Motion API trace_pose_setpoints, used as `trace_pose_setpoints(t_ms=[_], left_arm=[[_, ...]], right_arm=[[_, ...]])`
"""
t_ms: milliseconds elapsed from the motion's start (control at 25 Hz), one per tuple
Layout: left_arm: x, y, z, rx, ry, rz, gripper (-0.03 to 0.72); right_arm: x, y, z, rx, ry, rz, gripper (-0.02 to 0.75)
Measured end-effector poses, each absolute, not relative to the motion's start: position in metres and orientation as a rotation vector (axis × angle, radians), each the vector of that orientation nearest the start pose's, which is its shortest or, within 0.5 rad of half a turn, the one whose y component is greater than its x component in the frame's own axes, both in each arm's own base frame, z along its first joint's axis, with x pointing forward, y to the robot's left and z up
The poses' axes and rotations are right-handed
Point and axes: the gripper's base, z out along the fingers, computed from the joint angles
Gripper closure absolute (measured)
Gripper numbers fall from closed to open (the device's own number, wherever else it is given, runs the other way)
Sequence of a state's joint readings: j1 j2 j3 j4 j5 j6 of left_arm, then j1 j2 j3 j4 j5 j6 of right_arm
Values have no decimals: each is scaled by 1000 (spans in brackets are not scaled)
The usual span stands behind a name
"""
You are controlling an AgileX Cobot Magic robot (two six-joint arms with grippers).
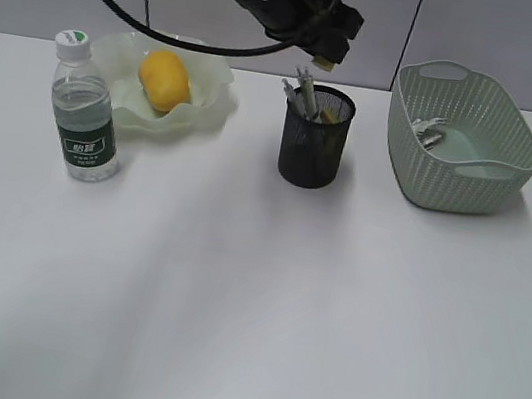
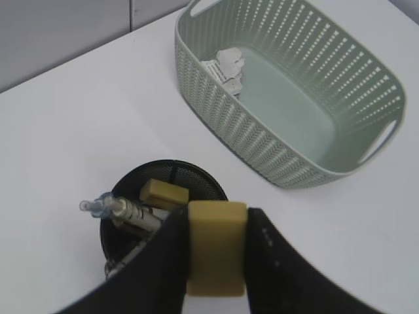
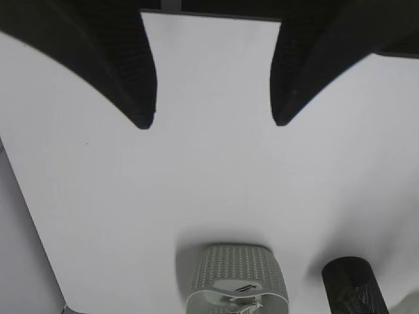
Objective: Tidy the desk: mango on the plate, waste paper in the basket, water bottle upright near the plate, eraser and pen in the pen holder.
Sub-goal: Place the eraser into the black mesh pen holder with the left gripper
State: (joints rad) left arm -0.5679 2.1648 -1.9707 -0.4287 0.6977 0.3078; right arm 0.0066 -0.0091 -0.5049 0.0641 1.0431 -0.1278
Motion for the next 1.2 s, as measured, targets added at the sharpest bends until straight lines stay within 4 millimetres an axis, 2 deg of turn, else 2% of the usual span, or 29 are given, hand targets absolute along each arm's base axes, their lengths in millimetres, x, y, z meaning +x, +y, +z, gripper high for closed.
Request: trace_pose_setpoints(t_ms=[160, 640, 1200], left_arm=[[422, -300, 255, 741, 2229, -605, 487], [430, -318, 214, 731, 2230, -587, 487], [435, -318, 198, 759, 2224, -525, 487]], right_arm=[[-6, 5, 280, -138, 2006, -1, 291], [-6, 5, 280, -138, 2006, -1, 291], [-6, 5, 280, -138, 2006, -1, 291]])
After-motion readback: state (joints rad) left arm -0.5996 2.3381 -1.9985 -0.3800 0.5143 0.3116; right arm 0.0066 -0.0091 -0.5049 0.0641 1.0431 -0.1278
